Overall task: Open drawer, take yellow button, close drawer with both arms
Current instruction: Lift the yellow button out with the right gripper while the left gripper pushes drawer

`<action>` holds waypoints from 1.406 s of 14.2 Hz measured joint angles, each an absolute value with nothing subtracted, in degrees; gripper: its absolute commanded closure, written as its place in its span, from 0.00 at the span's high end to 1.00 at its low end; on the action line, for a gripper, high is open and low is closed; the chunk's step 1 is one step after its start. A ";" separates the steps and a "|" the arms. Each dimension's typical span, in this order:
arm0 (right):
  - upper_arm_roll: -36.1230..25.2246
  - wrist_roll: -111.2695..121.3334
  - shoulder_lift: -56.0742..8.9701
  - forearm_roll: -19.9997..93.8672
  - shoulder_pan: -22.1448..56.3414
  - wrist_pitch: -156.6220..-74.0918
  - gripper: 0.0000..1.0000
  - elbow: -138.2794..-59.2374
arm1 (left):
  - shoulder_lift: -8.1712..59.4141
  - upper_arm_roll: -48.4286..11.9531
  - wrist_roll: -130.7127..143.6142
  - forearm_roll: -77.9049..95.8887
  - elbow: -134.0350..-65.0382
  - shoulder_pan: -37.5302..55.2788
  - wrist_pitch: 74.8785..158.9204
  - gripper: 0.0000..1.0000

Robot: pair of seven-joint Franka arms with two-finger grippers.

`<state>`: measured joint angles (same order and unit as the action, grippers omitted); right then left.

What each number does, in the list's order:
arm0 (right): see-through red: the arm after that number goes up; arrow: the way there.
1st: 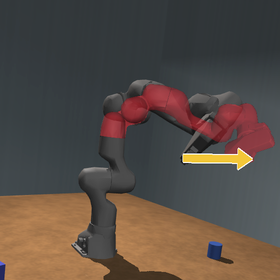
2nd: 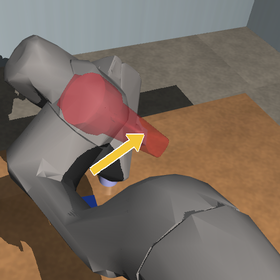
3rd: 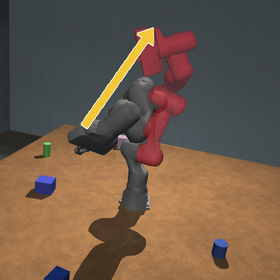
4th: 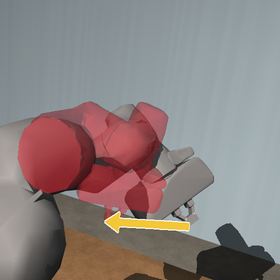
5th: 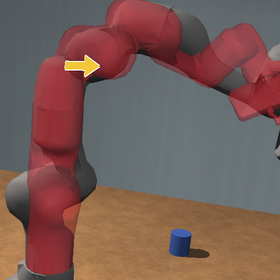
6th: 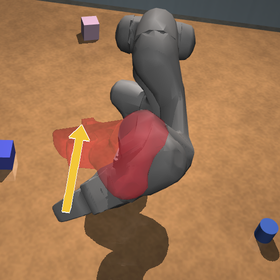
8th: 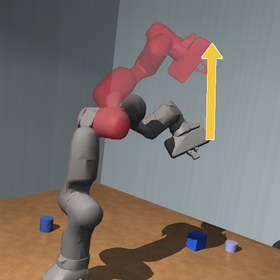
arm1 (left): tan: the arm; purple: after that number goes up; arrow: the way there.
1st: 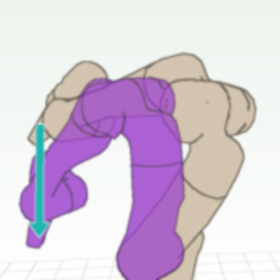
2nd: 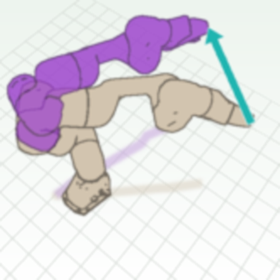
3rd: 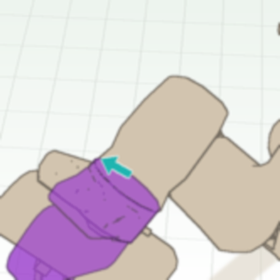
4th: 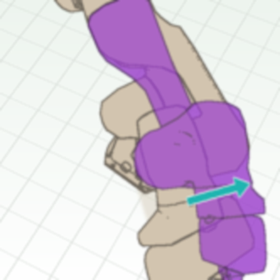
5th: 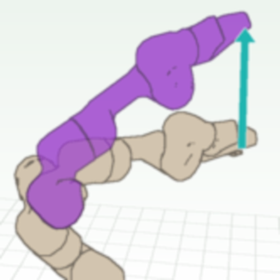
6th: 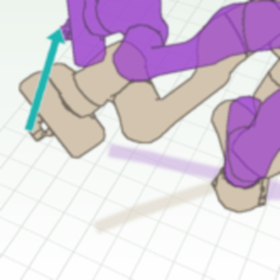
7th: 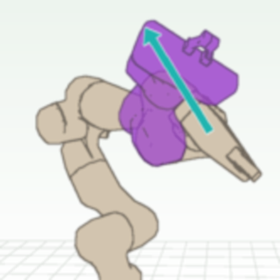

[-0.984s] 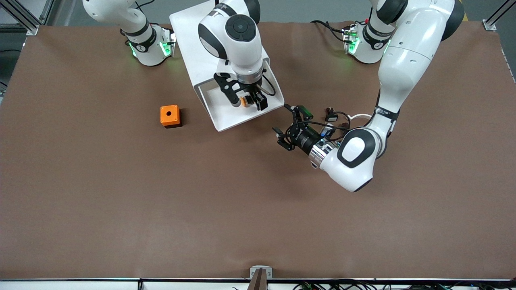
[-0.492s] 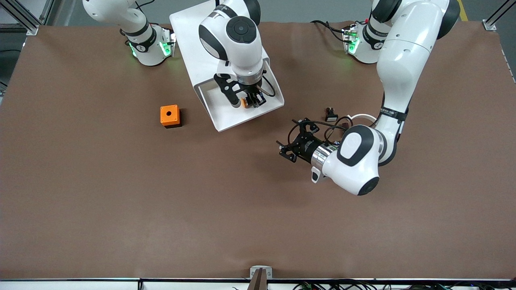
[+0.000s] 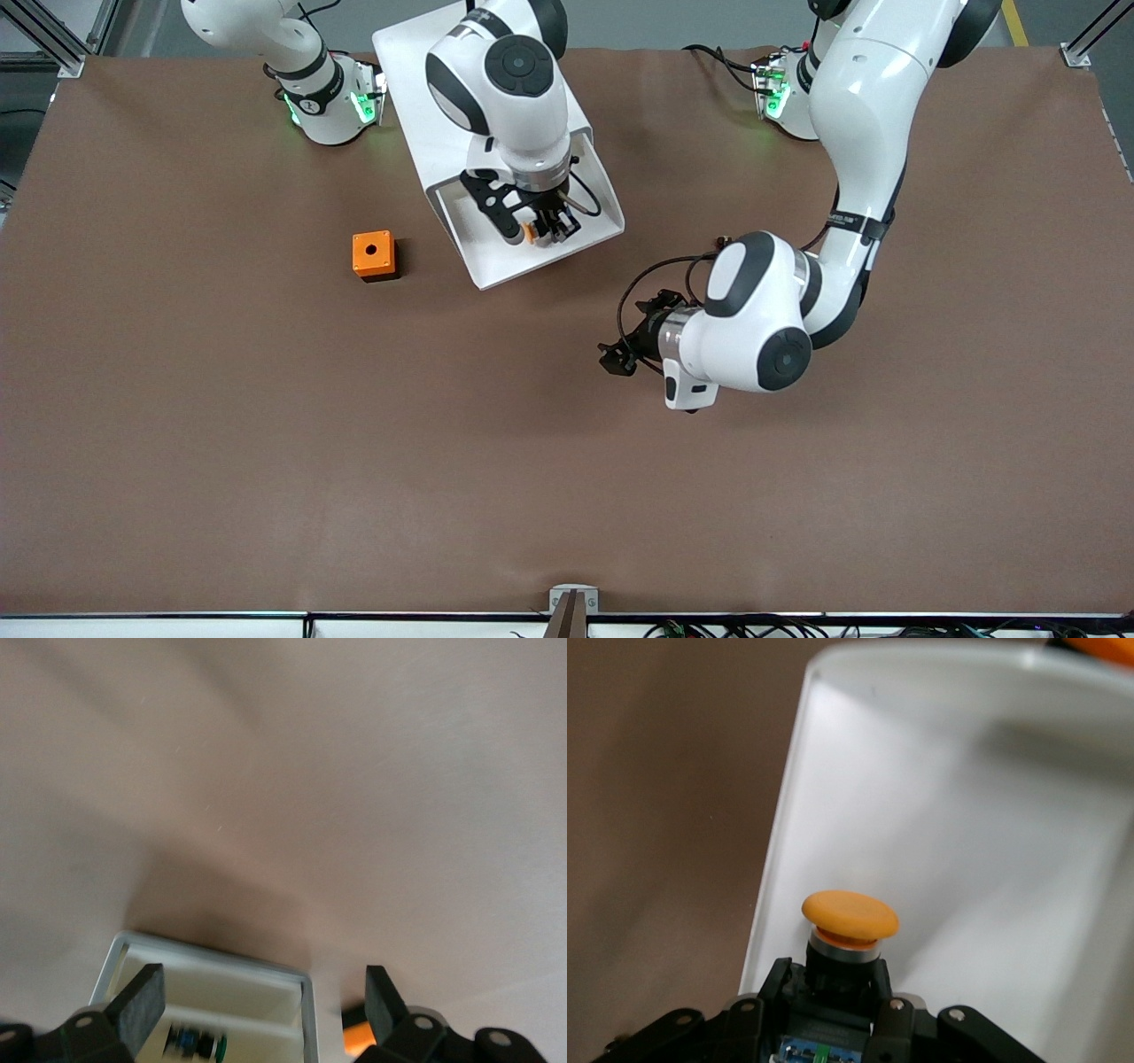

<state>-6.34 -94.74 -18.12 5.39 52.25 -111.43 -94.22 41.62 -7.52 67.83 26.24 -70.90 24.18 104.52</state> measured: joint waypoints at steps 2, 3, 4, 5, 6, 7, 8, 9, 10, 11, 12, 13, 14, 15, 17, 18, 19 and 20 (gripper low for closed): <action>-6.66 -85.38 -17.95 5.37 48.43 -106.05 0.00 -91.11 | 40.59 -7.57 67.83 22.16 -70.99 26.00 106.59 0.99; -6.77 -79.65 -17.81 5.37 46.07 -104.16 0.00 -90.11 | 40.20 -7.58 67.83 20.41 -71.08 26.80 107.53 0.99; -6.87 -73.24 -17.65 5.37 43.38 -102.94 0.00 -89.52 | 39.75 -7.61 67.83 18.73 -71.31 27.54 108.57 0.99; -7.00 -66.81 -17.52 5.37 40.66 -102.42 0.00 -89.35 | 39.16 -7.62 67.83 17.25 -71.82 28.27 109.65 0.99; -7.14 -60.49 -17.47 5.36 37.90 -102.30 0.00 -89.35 | 38.50 -7.63 67.83 15.82 -72.57 28.95 110.87 0.99; -7.22 -54.50 -17.49 5.36 35.08 -102.27 0.00 -89.36 | 37.83 -7.63 67.85 14.27 -73.29 29.65 111.83 0.99; -7.28 -48.83 -17.54 5.36 32.30 -102.27 0.00 -89.38 | 37.25 -7.64 67.91 12.54 -73.89 30.30 112.39 1.00; -7.31 -43.34 -17.63 5.36 29.49 -102.28 0.00 -89.44 | 36.87 -7.66 67.95 10.72 -74.25 31.01 112.56 1.00; -7.33 -38.26 -17.76 5.36 26.84 -102.36 0.00 -89.54 | 36.66 -7.66 68.21 9.04 -74.44 31.77 112.61 1.00; -7.34 -33.64 -17.99 5.35 24.45 -102.67 0.00 -89.67 | 36.52 -7.67 68.97 7.63 -74.58 32.58 112.64 1.00; -7.35 -29.26 -18.41 5.35 22.19 -103.31 0.00 -89.91 | 36.44 -7.67 69.89 6.68 -74.71 33.34 112.70 1.00; -7.33 -25.09 -19.11 5.35 20.06 -104.36 0.00 -90.24 | 36.38 -7.68 70.64 6.14 -74.85 34.13 112.75 1.00; -7.33 -21.32 -19.99 5.35 18.14 -105.58 0.00 -90.63 | 36.35 -7.68 71.10 5.85 -75.00 34.85 112.79 1.00; -7.32 -17.49 -21.14 5.35 16.28 -107.06 0.00 -91.04 | 36.34 -7.68 71.31 5.68 -75.17 35.64 112.81 1.00; -7.31 -10.15 -23.72 5.35 12.90 -110.88 0.00 -91.69 | 36.32 -7.69 72.16 5.50 -75.41 37.12 112.84 1.00; -7.30 -6.67 -25.05 5.35 11.30 -113.22 0.00 -92.08 | 36.31 -7.69 72.46 5.49 -75.48 37.78 112.84 1.00; -7.29 -3.39 -26.41 5.35 9.78 -115.57 0.00 -92.49 | 36.30 -7.69 72.62 5.48 -75.52 38.51 112.84 1.00; -7.28 -0.54 -27.86 5.35 8.38 -117.75 0.00 -92.80 | 36.30 -7.69 72.86 5.48 -75.55 39.24 112.84 1.00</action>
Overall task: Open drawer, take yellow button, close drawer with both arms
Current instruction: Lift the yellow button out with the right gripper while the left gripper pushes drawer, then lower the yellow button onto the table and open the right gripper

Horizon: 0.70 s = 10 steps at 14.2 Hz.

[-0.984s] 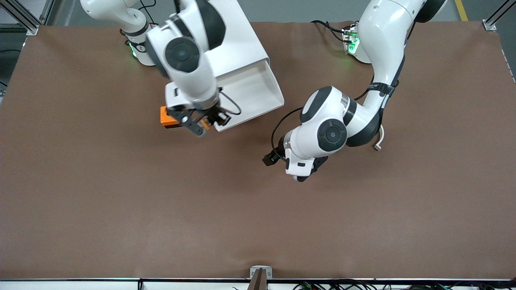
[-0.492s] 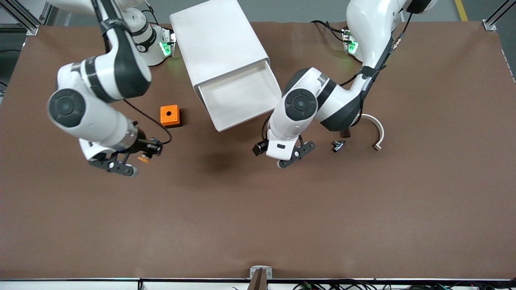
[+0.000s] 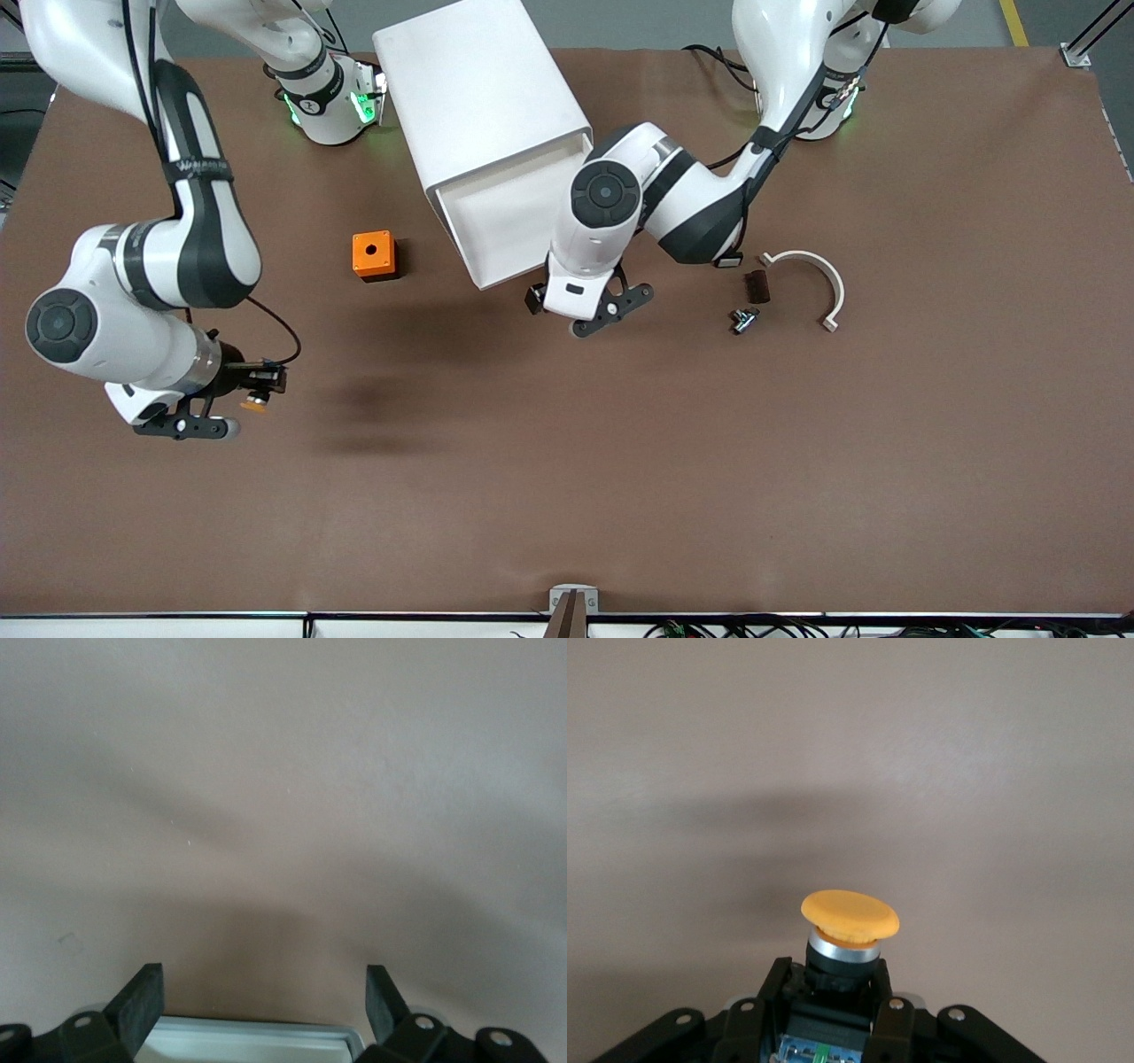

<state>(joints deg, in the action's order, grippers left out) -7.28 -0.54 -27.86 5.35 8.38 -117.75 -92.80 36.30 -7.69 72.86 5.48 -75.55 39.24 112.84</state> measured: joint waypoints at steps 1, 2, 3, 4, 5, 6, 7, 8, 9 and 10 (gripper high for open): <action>-7.27 1.72 -29.39 5.35 7.20 -119.82 0.01 -92.92 | 36.28 -7.70 73.30 5.47 -75.60 40.05 112.84 1.00; -7.27 3.23 -30.91 5.35 6.32 -121.64 0.01 -92.95 | 36.25 -7.71 73.65 5.46 -75.67 40.83 112.84 1.00; -7.25 4.11 -32.33 5.35 5.76 -123.27 0.01 -92.98 | 36.18 -7.73 73.93 5.46 -75.82 41.68 112.82 1.00; -7.23 4.44 -33.69 5.35 5.46 -124.77 0.01 -93.01 | 36.10 -7.74 74.16 5.29 -76.11 42.45 112.81 1.00; -7.22 4.62 -34.95 5.35 5.34 -126.15 0.01 -93.02 | 36.03 -7.76 74.25 5.25 -76.50 43.14 112.81 1.00; -7.22 4.68 -36.16 5.35 5.32 -127.49 0.01 -93.02 | 36.01 -7.77 74.31 5.25 -76.89 43.74 112.81 1.00; -7.19 4.69 -37.15 5.35 5.32 -128.53 0.01 -93.02 | 36.01 -7.88 74.67 5.25 -77.22 44.27 112.81 1.00; -7.17 4.69 -38.01 5.35 5.32 -129.68 0.01 -93.05 | 36.01 -8.36 75.61 5.30 -77.49 44.55 112.81 1.00; -7.16 4.69 -38.81 5.35 5.32 -131.11 0.01 -93.16 | 36.00 -9.18 76.65 5.53 -77.72 44.63 112.80 1.00; -7.12 4.69 -39.42 5.35 5.32 -132.45 0.02 -93.40 | 36.00 -9.87 77.26 6.35 -77.94 44.70 112.80 1.00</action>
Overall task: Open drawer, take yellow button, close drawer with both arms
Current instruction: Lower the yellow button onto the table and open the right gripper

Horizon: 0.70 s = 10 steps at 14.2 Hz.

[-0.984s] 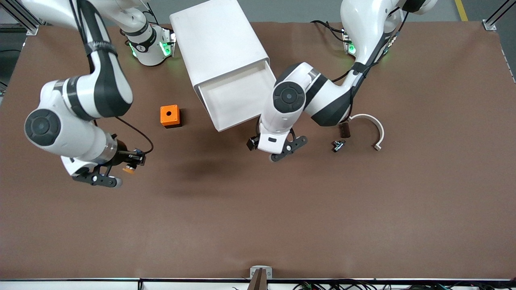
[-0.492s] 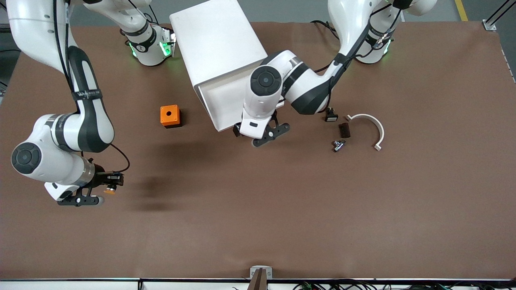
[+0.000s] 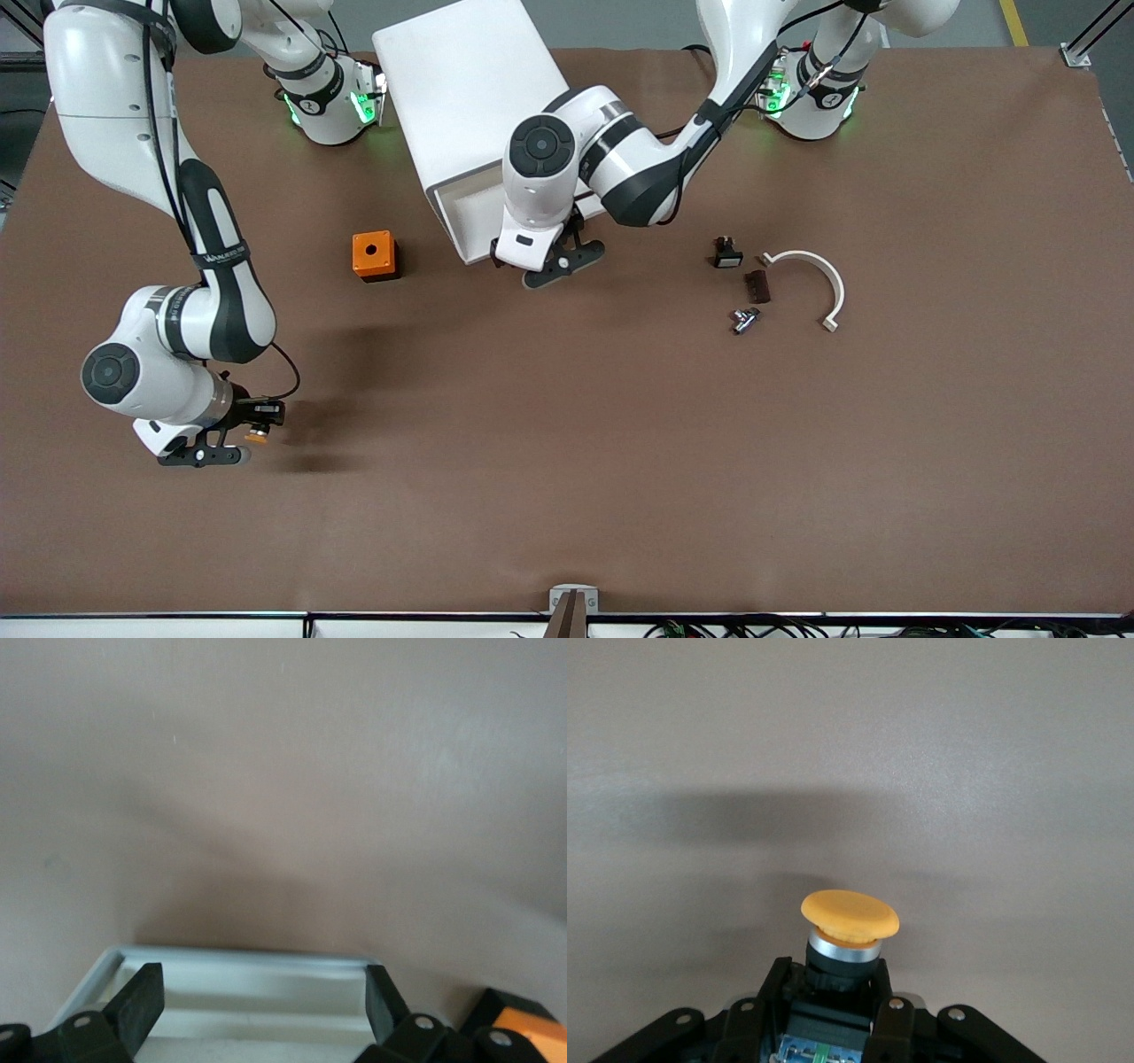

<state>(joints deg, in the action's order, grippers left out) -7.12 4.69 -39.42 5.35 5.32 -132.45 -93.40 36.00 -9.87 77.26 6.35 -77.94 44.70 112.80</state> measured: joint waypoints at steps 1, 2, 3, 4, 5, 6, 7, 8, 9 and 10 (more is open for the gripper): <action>-7.07 4.69 -39.94 5.35 5.32 -133.49 0.02 -93.72 | 36.00 -10.40 77.62 7.63 -78.15 44.76 112.80 1.00; -7.03 4.70 -40.40 5.35 5.32 -134.10 0.02 -93.89 | 36.00 -10.69 77.66 9.26 -78.33 44.82 112.79 1.00; -6.97 4.72 -40.81 5.35 5.32 -134.45 0.02 -93.94 | 36.00 -10.80 77.66 10.86 -78.51 44.84 112.79 1.00; -6.90 4.75 -41.15 5.35 5.32 -134.69 0.02 -93.98 | 36.00 -10.81 77.66 12.21 -78.71 44.83 112.77 1.00; -6.83 4.78 -41.43 5.35 5.32 -134.85 0.03 -94.03 | 36.00 -10.80 77.66 13.48 -78.94 44.82 112.74 1.00; -6.75 4.85 -41.74 5.35 5.33 -135.04 0.05 -94.07 | 36.00 -10.80 77.66 14.79 -79.25 44.82 112.71 1.00; -6.65 5.18 -42.11 5.35 5.34 -135.26 0.07 -94.09 | 36.00 -10.81 77.66 16.22 -79.59 44.84 112.71 1.00; -6.57 6.05 -42.52 5.35 5.35 -135.56 0.07 -94.10 | 36.00 -10.83 77.67 17.81 -79.95 44.87 112.69 1.00; -6.56 7.53 -42.88 5.35 5.35 -136.16 0.13 -94.12 | 36.00 -10.84 77.76 19.20 -80.27 44.89 112.69 1.00; -6.60 8.79 -42.99 5.35 5.32 -136.66 0.32 -94.12 | 36.00 -10.84 77.99 20.47 -80.59 44.90 112.69 1.00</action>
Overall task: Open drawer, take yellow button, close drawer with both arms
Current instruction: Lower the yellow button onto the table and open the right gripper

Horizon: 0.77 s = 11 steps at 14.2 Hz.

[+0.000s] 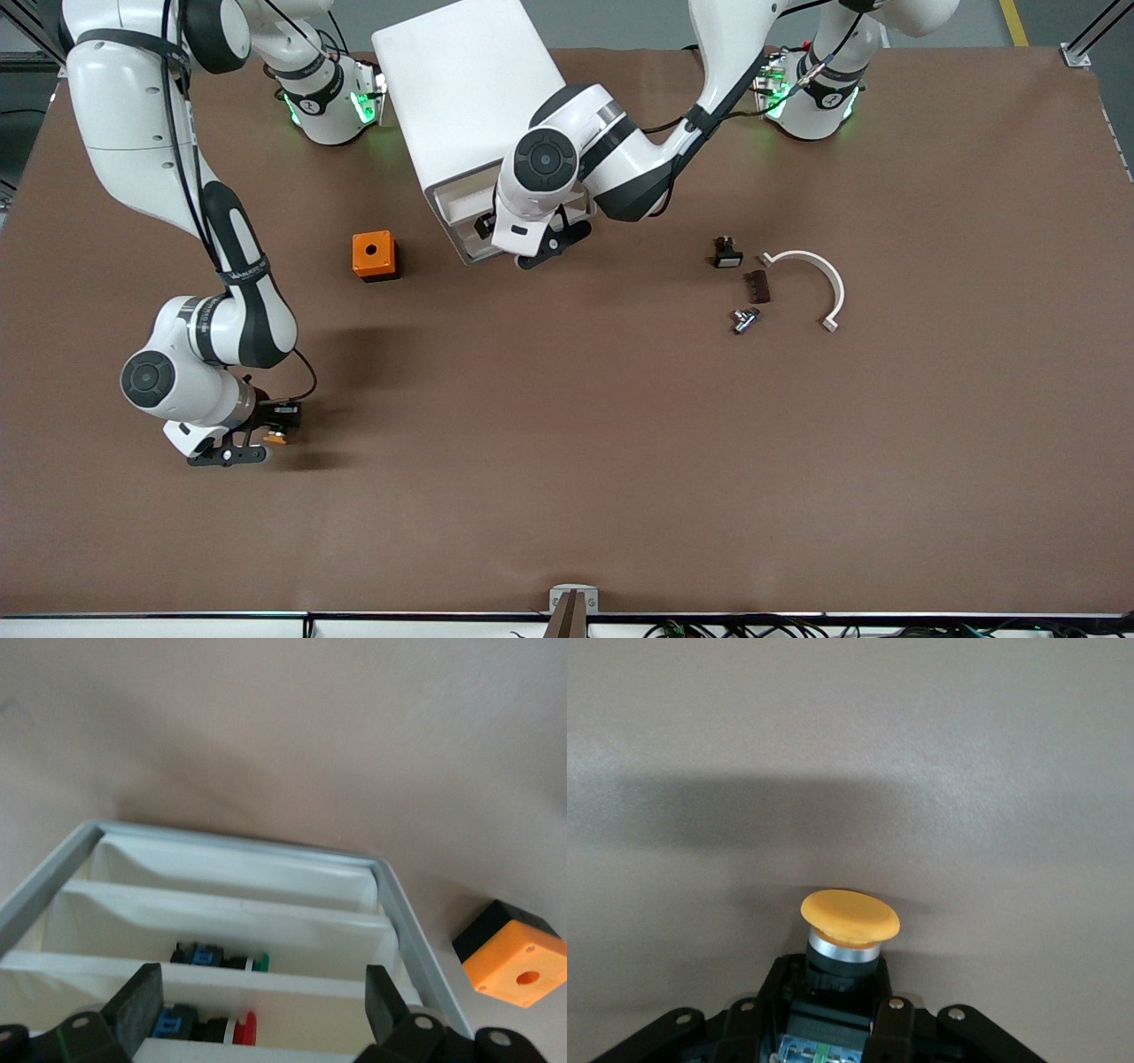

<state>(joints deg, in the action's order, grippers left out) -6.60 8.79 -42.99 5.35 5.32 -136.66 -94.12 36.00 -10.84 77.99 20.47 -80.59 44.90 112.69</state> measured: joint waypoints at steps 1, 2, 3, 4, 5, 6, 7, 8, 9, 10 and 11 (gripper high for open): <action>-6.63 9.42 -42.99 5.35 5.26 -136.93 0.86 -94.12 | 36.00 -10.84 78.32 21.72 -80.91 44.90 112.69 1.00; -6.65 9.53 -43.00 5.35 5.18 -137.06 1.00 -94.12 | 36.00 -10.84 78.66 22.92 -81.25 44.90 112.69 1.00; -6.66 9.58 -43.00 5.35 5.12 -137.14 1.00 -94.11 | 36.00 -10.84 78.79 24.12 -81.61 44.90 112.69 1.00; -6.68 9.60 -43.00 5.35 5.06 -137.18 1.00 -94.07 | 36.00 -10.84 78.85 25.28 -81.98 44.90 112.69 1.00; -6.72 9.61 -43.00 5.35 4.98 -137.25 1.00 -93.96 | 36.00 -10.84 78.88 26.45 -82.37 44.90 112.69 1.00; -6.76 9.63 -42.99 5.35 4.91 -137.28 1.00 -93.77 | 36.00 -10.85 78.91 27.58 -82.79 44.91 112.70 1.00; -6.77 9.65 -42.96 5.35 4.89 -137.28 1.00 -93.47 | 36.00 -10.85 78.92 28.64 -83.18 44.91 112.70 1.00; -6.77 9.66 -42.85 5.35 4.89 -137.16 1.00 -93.17 | 36.00 -10.87 78.93 29.38 -83.49 44.92 112.70 1.00; -6.77 9.67 -42.60 5.35 4.89 -136.49 1.00 -92.84 | 36.00 -10.89 78.95 29.73 -83.70 44.93 112.70 1.00; -6.77 9.65 -42.15 5.36 4.89 -135.03 1.00 -92.40 | 36.00 -10.89 78.96 29.87 -83.81 44.93 112.70 1.00; -6.77 9.36 -41.46 5.39 4.89 -132.87 1.00 -91.88 | 36.00 -10.89 78.97 29.92 -83.88 44.93 112.70 1.00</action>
<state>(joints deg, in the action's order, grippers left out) -6.77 9.36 -41.46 5.39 4.89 -132.87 -91.88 36.00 -10.89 78.97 29.92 -83.88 44.93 112.70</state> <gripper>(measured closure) 0.000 0.000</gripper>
